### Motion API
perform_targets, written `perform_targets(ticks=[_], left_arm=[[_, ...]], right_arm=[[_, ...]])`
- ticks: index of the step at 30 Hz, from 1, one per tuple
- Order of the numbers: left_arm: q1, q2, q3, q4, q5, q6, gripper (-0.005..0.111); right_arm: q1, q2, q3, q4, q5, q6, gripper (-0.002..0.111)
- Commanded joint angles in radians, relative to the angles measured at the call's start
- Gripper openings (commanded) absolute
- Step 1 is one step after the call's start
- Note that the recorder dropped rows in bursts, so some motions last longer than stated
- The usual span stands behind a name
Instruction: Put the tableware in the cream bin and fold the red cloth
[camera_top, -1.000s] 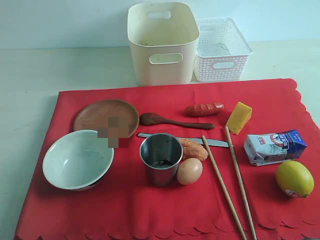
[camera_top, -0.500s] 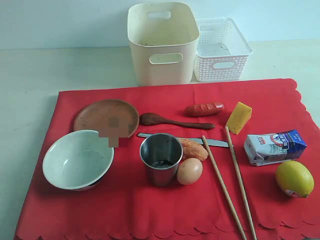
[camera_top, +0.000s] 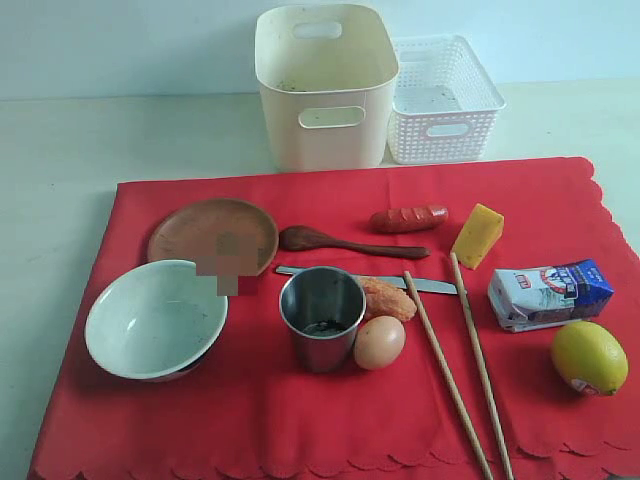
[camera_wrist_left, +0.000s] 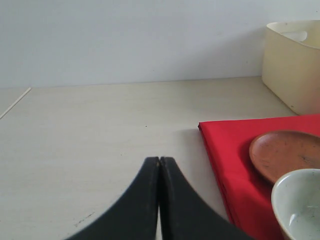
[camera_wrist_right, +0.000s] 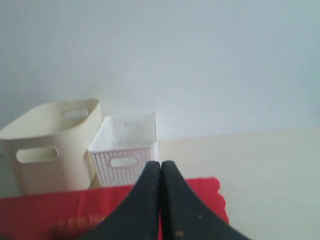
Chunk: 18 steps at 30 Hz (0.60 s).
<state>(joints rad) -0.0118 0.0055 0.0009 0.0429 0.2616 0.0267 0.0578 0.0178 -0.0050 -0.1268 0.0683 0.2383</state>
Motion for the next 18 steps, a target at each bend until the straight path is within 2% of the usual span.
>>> perform_targets(ticks=[1,6,12,15,18], left_arm=[[0.001,-0.006,-0.001,-0.006,-0.002,-0.003,0.003],[0.001,-0.006,-0.001,-0.006,-0.002,-0.003,0.003],[0.001,-0.006,-0.001,-0.006,-0.002,-0.003,0.003],[0.001,-0.006,-0.001,-0.006,-0.002,-0.003,0.003],[0.001,-0.006,-0.001,-0.006,-0.002,-0.003,0.003]], right_arm=[[0.0,-0.006,0.005,-0.004,-0.135,-0.007,0.0],[0.0,-0.006,0.005,-0.004,-0.185,0.034,0.0],[0.0,-0.006,0.005,-0.002,-0.363,0.139,0.0],[0.0,-0.006,0.005,0.047,-0.458,0.177,0.0],[0.0,-0.006,0.002,0.094,-0.463,0.183,0.0]])
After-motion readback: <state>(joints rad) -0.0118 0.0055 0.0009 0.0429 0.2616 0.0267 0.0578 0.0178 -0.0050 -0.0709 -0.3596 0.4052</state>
